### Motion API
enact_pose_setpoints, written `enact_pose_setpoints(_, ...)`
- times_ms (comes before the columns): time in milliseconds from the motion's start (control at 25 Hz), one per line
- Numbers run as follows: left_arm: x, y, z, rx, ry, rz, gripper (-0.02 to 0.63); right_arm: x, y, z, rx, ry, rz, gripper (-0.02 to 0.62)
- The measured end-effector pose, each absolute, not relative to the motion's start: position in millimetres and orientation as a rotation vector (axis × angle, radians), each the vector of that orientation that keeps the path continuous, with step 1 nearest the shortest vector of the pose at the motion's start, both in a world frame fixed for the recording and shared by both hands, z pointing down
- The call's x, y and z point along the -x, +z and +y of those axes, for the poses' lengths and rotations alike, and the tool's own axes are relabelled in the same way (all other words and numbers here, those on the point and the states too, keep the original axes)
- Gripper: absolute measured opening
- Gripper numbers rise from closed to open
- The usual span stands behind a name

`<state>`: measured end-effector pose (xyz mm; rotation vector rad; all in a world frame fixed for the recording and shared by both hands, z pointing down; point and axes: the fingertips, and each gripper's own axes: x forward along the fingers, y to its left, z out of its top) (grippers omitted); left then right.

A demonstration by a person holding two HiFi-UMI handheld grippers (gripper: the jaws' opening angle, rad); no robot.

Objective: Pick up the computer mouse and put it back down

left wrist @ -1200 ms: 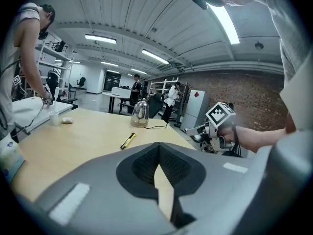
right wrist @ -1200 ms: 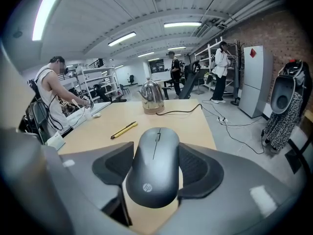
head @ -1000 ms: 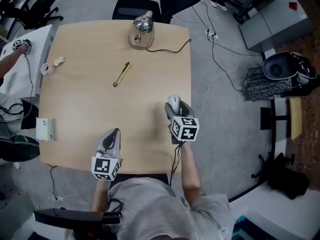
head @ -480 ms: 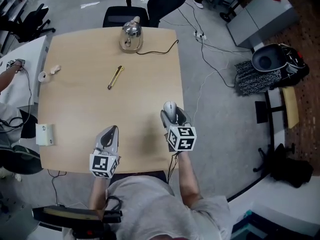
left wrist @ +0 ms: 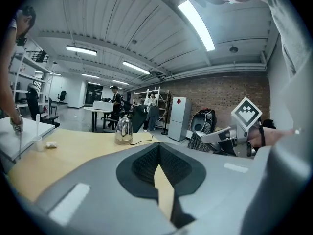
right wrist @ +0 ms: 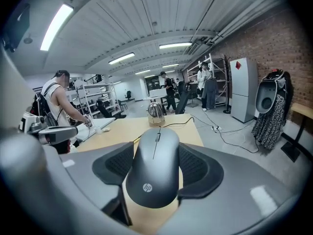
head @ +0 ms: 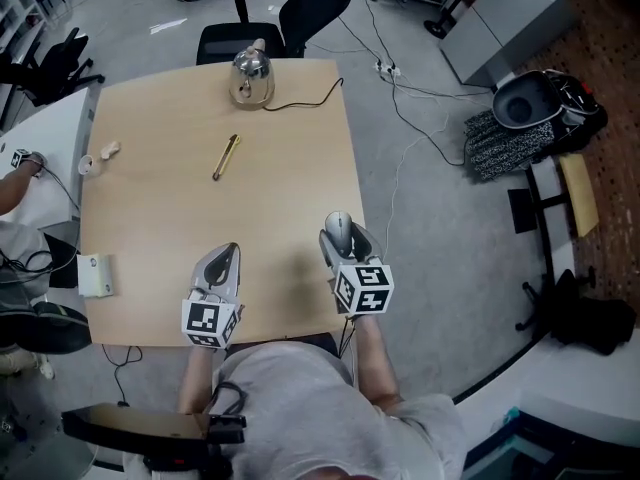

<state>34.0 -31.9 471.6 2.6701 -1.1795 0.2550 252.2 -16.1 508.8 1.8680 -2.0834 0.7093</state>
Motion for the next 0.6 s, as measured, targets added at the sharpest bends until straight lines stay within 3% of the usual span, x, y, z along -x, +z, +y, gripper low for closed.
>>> enact_pose_setpoints(600,-45.5,456.5,-18.6,-2.724,0.225,-1.120,0.020,-240.9,489.0,44.6,-1.879,0.714,-2.098,0.293)
